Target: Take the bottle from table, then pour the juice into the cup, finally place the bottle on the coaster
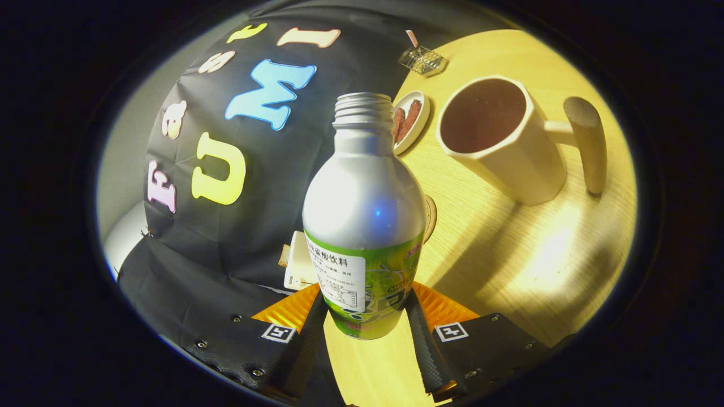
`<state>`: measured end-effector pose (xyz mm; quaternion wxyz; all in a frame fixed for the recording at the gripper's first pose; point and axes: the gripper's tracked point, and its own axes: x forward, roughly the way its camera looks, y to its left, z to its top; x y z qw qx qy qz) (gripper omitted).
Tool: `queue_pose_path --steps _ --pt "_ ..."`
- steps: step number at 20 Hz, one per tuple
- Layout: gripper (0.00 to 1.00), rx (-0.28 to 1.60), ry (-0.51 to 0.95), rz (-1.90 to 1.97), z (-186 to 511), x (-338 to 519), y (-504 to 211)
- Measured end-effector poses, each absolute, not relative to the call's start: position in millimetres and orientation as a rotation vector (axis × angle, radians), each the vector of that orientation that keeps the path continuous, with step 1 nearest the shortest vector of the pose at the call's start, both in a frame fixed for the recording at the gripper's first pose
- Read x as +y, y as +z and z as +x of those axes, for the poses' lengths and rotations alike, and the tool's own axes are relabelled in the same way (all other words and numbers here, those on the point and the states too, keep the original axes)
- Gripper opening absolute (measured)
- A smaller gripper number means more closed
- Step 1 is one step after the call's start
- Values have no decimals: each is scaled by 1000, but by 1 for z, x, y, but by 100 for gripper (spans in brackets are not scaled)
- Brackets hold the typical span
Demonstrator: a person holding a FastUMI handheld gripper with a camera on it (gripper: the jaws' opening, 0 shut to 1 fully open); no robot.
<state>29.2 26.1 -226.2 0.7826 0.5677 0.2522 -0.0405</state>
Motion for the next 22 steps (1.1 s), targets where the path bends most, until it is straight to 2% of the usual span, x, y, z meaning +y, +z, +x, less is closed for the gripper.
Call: queue_pose_path --steps 22 --pt "74 538 -120 1603 39 33 -216"
